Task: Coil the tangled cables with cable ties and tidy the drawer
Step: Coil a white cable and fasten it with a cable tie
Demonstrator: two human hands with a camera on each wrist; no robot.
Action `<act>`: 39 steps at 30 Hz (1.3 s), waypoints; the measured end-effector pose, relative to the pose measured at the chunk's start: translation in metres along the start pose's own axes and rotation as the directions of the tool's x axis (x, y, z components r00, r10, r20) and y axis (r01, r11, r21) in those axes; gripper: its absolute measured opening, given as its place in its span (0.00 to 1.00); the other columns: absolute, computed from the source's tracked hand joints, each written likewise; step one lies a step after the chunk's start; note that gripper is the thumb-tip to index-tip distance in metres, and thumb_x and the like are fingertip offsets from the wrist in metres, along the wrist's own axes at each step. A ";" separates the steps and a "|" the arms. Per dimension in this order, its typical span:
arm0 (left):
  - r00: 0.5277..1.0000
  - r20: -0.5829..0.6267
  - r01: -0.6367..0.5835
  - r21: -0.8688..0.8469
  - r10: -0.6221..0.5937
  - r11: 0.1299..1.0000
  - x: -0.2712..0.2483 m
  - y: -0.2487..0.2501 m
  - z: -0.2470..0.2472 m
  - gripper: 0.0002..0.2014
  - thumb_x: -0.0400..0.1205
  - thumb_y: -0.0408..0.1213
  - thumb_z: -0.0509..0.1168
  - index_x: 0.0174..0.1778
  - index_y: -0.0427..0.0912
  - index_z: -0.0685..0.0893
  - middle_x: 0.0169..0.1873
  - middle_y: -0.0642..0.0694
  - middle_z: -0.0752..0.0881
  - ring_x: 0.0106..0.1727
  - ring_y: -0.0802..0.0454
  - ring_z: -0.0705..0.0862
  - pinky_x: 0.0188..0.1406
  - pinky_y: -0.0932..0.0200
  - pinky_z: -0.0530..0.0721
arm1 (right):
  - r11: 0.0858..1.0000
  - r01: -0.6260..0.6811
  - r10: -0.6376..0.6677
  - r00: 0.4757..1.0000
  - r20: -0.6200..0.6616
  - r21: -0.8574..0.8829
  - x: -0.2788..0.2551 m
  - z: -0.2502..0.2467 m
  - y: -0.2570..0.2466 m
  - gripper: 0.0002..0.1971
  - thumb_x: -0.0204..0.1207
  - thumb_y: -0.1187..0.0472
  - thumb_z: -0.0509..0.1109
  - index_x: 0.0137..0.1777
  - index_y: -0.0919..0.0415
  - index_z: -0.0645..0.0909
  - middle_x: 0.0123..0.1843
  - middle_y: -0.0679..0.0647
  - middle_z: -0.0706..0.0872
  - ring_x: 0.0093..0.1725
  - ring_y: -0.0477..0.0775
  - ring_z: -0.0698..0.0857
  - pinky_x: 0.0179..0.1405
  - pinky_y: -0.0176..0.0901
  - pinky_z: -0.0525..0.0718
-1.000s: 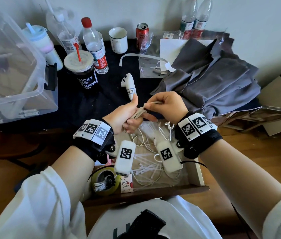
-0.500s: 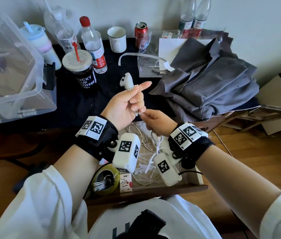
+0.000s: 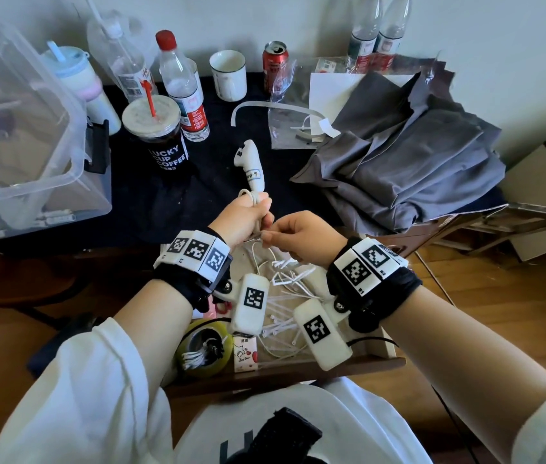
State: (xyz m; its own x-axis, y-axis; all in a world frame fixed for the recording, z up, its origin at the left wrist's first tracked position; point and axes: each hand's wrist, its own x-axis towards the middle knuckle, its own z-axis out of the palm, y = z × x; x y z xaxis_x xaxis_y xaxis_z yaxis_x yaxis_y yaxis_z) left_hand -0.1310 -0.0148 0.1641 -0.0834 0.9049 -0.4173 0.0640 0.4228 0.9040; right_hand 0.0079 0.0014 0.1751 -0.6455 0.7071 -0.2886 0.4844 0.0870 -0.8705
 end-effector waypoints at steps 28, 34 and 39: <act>0.857 0.417 0.199 -0.810 0.303 0.551 -0.016 0.028 -0.008 0.07 0.81 0.39 0.60 0.44 0.39 0.80 0.19 0.54 0.68 0.18 0.58 0.67 0.26 0.64 0.79 | 0.985 -0.069 0.073 0.997 -0.020 0.160 0.001 -0.003 0.010 0.16 0.86 0.55 0.51 0.42 0.52 0.79 0.24 0.52 0.64 0.13 0.39 0.61 0.13 0.30 0.62; 0.972 0.038 -0.126 -0.746 0.231 0.653 -0.004 0.026 0.009 0.12 0.89 0.38 0.45 0.54 0.39 0.73 0.21 0.56 0.75 0.23 0.62 0.74 0.33 0.67 0.80 | 0.995 -0.101 0.104 0.983 0.149 -0.024 -0.002 0.004 0.003 0.11 0.81 0.62 0.62 0.37 0.56 0.78 0.19 0.50 0.74 0.15 0.47 0.75 0.19 0.35 0.75; 0.971 -0.121 -0.237 -0.400 0.205 0.885 0.000 0.015 0.005 0.10 0.89 0.28 0.48 0.44 0.40 0.71 0.29 0.46 0.73 0.21 0.61 0.74 0.32 0.66 0.77 | 0.985 -0.173 0.171 0.944 0.283 -0.018 -0.009 -0.005 0.000 0.08 0.77 0.66 0.66 0.38 0.57 0.82 0.24 0.55 0.81 0.21 0.45 0.82 0.23 0.31 0.79</act>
State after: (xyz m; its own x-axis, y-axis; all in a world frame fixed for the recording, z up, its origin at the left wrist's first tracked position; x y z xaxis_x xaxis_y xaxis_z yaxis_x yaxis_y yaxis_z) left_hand -0.1254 -0.0081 0.1776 -0.1886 0.9596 -0.2086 -0.3217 0.1403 0.9364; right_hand 0.0161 -0.0012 0.1798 -0.6936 0.4836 -0.5339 0.5995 -0.0235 -0.8000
